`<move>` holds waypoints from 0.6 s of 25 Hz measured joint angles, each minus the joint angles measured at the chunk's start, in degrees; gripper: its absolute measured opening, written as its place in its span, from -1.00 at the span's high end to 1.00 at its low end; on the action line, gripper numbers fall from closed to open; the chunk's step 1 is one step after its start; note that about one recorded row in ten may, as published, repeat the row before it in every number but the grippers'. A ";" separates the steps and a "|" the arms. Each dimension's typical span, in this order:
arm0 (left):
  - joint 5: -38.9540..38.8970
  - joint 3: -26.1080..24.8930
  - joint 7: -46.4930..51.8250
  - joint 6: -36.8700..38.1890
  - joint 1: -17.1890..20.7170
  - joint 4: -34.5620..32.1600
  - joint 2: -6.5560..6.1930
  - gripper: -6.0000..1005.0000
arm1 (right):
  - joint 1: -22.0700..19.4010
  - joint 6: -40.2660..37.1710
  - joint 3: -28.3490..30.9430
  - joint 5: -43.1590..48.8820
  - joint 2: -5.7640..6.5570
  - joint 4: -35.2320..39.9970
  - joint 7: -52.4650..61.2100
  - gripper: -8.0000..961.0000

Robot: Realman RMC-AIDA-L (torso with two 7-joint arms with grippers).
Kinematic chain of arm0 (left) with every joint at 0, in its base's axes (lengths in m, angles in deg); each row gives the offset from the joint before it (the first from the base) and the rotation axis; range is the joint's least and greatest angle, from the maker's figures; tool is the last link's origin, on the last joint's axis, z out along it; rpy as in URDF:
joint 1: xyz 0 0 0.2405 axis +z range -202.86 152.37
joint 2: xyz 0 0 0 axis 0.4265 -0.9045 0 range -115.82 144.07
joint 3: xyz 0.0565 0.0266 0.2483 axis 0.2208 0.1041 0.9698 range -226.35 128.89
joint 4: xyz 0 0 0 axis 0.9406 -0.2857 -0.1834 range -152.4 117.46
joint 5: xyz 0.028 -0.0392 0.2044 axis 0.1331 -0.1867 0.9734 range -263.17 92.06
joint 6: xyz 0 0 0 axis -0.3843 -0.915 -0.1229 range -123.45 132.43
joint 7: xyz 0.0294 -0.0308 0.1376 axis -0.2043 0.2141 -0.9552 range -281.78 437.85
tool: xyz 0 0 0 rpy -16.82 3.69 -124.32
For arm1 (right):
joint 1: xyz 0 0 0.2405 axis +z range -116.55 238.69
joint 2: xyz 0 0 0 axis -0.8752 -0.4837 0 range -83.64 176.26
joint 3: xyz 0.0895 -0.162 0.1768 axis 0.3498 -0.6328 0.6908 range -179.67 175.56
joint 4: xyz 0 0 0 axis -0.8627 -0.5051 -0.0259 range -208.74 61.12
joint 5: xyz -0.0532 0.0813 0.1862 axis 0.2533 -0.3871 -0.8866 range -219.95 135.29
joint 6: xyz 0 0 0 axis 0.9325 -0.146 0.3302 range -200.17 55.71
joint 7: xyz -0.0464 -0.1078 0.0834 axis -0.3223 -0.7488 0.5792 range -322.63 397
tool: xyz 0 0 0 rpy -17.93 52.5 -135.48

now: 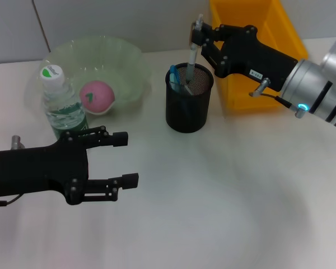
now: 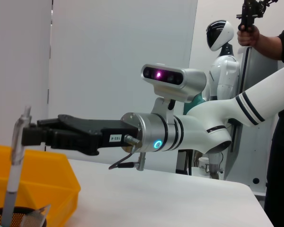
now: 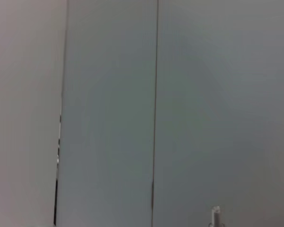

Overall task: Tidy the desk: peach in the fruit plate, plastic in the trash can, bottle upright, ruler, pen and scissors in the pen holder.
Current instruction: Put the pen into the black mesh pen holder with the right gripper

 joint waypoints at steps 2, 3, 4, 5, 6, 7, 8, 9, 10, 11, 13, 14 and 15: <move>0.02 0.02 -0.01 -0.05 -0.06 0.00 -0.10 -0.60 | 0.40 2.28 -0.29 0.07 -0.01 -0.42 0.08 0.63; 0.02 0.02 -0.01 -0.05 -0.06 0.00 -0.10 -0.60 | 0.40 2.28 -0.29 0.07 -0.01 -0.42 0.08 0.63; 0.03 0.02 -0.04 -0.07 -0.07 0.00 -0.10 -0.60 | 0.54 3.07 -0.46 0.14 -0.01 -0.53 0.09 0.63; 0.03 0.02 -0.04 -0.07 -0.07 0.00 -0.10 -0.60 | 0.72 3.95 -0.95 0.14 -0.02 -0.69 0.10 0.63; 0.04 0.02 -0.06 -0.10 -0.07 0.00 -0.11 -0.60 | 0.84 4.70 -1.40 0.10 -0.03 -0.79 0.12 0.62; 0.06 0.02 -0.14 -0.13 -0.09 0.00 -0.13 -0.60 | 1.07 5.64 -2.14 0.02 -0.07 -1.00 0.17 0.62; 0.06 0.02 -0.14 -0.13 -0.09 0.00 -0.13 -0.60 | 1.07 5.64 -2.14 0.02 -0.07 -1.00 0.17 0.62; 0.07 0.03 -0.15 -0.14 -0.09 0.00 -0.13 -0.60 | 1.12 5.84 -2.30 0.03 -0.09 -1.09 0.20 0.62; 0.08 0.03 -0.15 -0.15 -0.10 -0.01 -0.14 -0.60 | 1.12 5.87 -2.30 0.04 -0.09 -1.09 0.23 0.62; 0.08 0.02 -0.16 -0.20 -0.10 -0.01 -0.15 -0.60 | 1.08 5.90 -2.32 0.09 -0.09 -1.10 0.24 0.62; 0.07 0.03 -0.16 -0.26 -0.09 -0.04 -0.15 -0.60 | 0.95 5.93 -2.33 0.18 -0.09 -1.12 0.25 0.62; 0.07 0.03 -0.16 -0.28 -0.08 -0.06 -0.15 -0.60 | 0.89 5.94 -2.34 0.21 -0.10 -1.14 0.26 0.62; 0.05 0.00 -0.17 -0.30 -0.06 -0.09 -0.15 -0.60 | 0.84 5.96 -2.35 0.23 -0.09 -1.17 0.26 0.62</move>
